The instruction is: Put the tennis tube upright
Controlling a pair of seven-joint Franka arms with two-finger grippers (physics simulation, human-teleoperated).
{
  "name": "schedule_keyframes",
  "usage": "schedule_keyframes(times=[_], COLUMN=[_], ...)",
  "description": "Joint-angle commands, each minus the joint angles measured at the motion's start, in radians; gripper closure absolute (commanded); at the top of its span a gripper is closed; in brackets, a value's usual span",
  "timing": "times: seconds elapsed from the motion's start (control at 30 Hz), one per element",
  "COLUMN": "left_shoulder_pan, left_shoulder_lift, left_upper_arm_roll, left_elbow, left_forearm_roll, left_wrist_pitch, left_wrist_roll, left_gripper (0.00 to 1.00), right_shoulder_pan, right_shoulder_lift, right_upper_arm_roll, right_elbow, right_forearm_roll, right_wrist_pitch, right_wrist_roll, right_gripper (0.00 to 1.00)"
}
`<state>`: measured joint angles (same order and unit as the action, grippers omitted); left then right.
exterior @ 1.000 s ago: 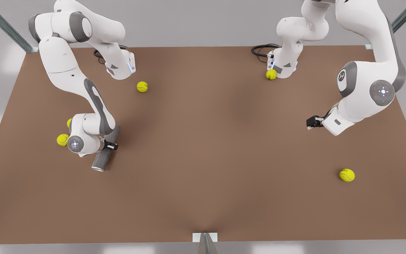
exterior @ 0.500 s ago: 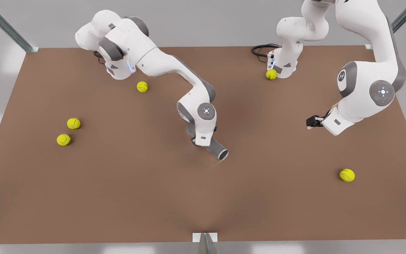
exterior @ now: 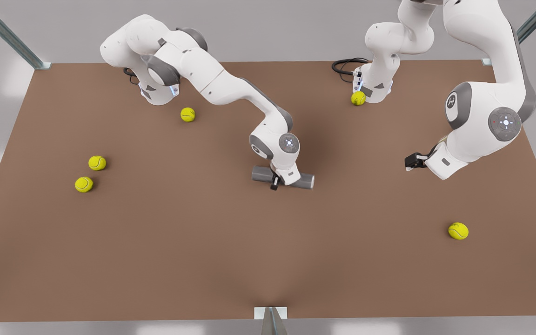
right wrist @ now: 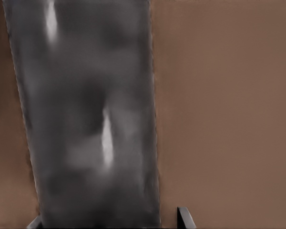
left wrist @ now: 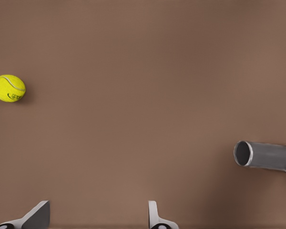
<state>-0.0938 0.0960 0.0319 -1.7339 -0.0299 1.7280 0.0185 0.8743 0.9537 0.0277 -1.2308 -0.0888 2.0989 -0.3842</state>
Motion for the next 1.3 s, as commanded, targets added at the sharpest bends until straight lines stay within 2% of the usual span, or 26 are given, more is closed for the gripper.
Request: schedule_keyframes(times=[0.0, 0.13, 0.3, 0.33, 0.37, 0.4, 0.43, 0.47, 0.53, 0.6, 0.67, 0.73, 0.83, 0.97, 1.13, 1.27], left_shoulder_pan=[0.0, 0.0, 0.0, 0.0, 0.0, 0.012, 0.029, 0.107, 0.255, 0.243, 0.172, 0.115, 0.071, 0.06, 0.057, 0.059], left_shoulder_lift=[-0.001, -0.001, -0.001, -0.001, -0.001, -0.001, 0.011, 0.063, 0.298, 0.459, 0.444, 0.436, 0.426, 0.507, 0.542, 0.547], left_upper_arm_roll=[0.0, 0.0, 0.0, 0.0, 0.0, 0.002, 0.003, 0.003, 0.0, 0.002, 0.0, -0.007, -0.13, -0.21, -0.248, -0.257], left_elbow=[0.0, 0.0, 0.0, 0.0, 0.0, 0.004, 0.016, 0.056, 0.14, 0.129, -0.038, -0.096, -0.24, -0.243, -0.243, -0.239], left_forearm_roll=[0.001, 0.001, 0.001, 0.001, -0.001, -0.008, -0.038, -0.183, -0.459, -0.551, -0.709, -0.812, -0.993, -1.006, -1.121, -1.121], left_wrist_pitch=[0.001, -0.001, -0.001, -0.001, -0.001, 0.001, 0.001, -0.021, -0.156, -0.148, 0.073, 0.151, 0.344, 0.369, 0.398, 0.392], left_wrist_roll=[0.0, 0.0, -0.002, -0.002, -0.003, -0.008, -0.009, -0.009, 0.139, 0.478, 0.5, 0.538, 0.661, 0.788, 0.831, 0.834], left_gripper=[0.0, 0.0, 0.0, 0.0, 0.0, 0.0, 0.0, 0.0, 0.0, 0.0, 0.0, 0.0, 0.0, 0.0, 0.0, 0.0], right_shoulder_pan=[0.0, 0.002, -0.043, -0.066, -0.136, -0.293, -0.339, -0.391, -0.52, -0.531, -0.535, -0.535, -0.546, -0.545, -0.545, -0.538], right_shoulder_lift=[-0.001, -0.012, -0.185, -0.246, -0.354, -0.504, -0.52, -0.517, -0.515, -0.509, -0.507, -0.507, -0.507, -0.507, -0.507, -0.507], right_upper_arm_roll=[0.0, 0.0, 0.009, 0.014, 0.014, -0.012, -0.097, -0.175, -0.183, -0.186, -0.186, -0.186, -0.187, -0.186, -0.186, -0.183], right_elbow=[0.001, 0.002, 0.002, 0.002, 0.002, 0.01, 0.037, 0.112, 0.178, 0.188, 0.188, 0.188, 0.183, 0.183, 0.185, 0.182], right_forearm_roll=[0.006, 0.043, 0.165, 0.187, 0.205, 0.206, 0.164, 0.162, 0.166, 0.13, 0.13, 0.13, 0.13, 0.13, 0.13, 0.132], right_wrist_pitch=[0.026, 0.026, -0.085, -0.173, -0.348, -0.63, -0.812, -0.924, -0.922, -0.861, -0.852, -0.85, -0.852, -0.847, -0.846, -0.846], right_wrist_roll=[-0.443, -0.427, -0.435, -0.435, -0.392, -0.051, 0.2, 0.378, 0.462, 0.464, 0.464, 0.467, 0.469, 0.469, 0.469, 0.469], right_gripper=[0.0, 0.0, 0.0, 0.0, 0.0, 0.0, 0.0, 0.0, 0.0, 0.0, 0.0, 0.0, 0.0, 0.0, 0.0, 0.0])
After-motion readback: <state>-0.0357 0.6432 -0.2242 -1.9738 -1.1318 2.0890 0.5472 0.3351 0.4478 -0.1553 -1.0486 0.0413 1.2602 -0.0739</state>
